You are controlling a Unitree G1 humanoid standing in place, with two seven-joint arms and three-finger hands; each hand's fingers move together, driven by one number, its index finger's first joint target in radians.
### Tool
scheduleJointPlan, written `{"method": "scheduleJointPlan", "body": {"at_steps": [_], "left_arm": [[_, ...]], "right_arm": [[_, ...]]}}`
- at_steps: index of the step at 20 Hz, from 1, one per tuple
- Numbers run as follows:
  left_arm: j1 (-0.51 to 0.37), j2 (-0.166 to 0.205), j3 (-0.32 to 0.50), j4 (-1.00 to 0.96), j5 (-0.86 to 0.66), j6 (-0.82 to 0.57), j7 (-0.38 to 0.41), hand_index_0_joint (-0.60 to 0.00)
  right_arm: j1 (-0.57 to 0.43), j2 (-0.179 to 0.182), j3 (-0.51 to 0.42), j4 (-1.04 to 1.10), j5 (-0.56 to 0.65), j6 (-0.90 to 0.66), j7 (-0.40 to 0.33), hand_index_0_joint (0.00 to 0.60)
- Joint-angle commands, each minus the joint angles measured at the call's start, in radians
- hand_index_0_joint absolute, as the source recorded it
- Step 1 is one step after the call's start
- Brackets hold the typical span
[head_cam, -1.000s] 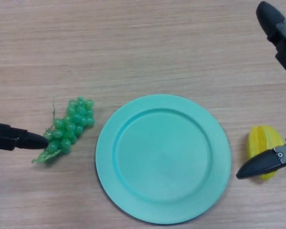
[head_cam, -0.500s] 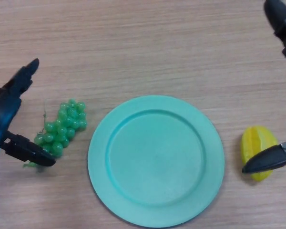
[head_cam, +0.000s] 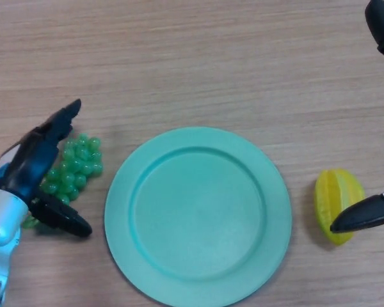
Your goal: Pick up the green grapes and place it on the plate
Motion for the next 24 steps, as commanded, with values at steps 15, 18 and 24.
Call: {"method": "scheduleJointPlan", "body": {"at_steps": [15, 18, 24], "left_arm": [[0.089, 0.042, 0.202, -0.29, -0.286, 0.049, 0.084, -0.6], [0.11, 0.054, 0.237, -0.443, -0.349, 0.151, 0.048, -0.6], [0.176, -0.04, 0.185, -0.964, -0.495, 0.538, -0.118, -0.6]], "right_arm": [[0.05, -0.122, -0.072, -0.046, 0.076, -0.219, -0.081, 0.0], [0.051, -0.142, -0.066, -0.046, 0.081, -0.226, -0.095, 0.0], [0.046, -0.168, -0.049, -0.046, 0.088, -0.244, -0.12, 0.0]]}}
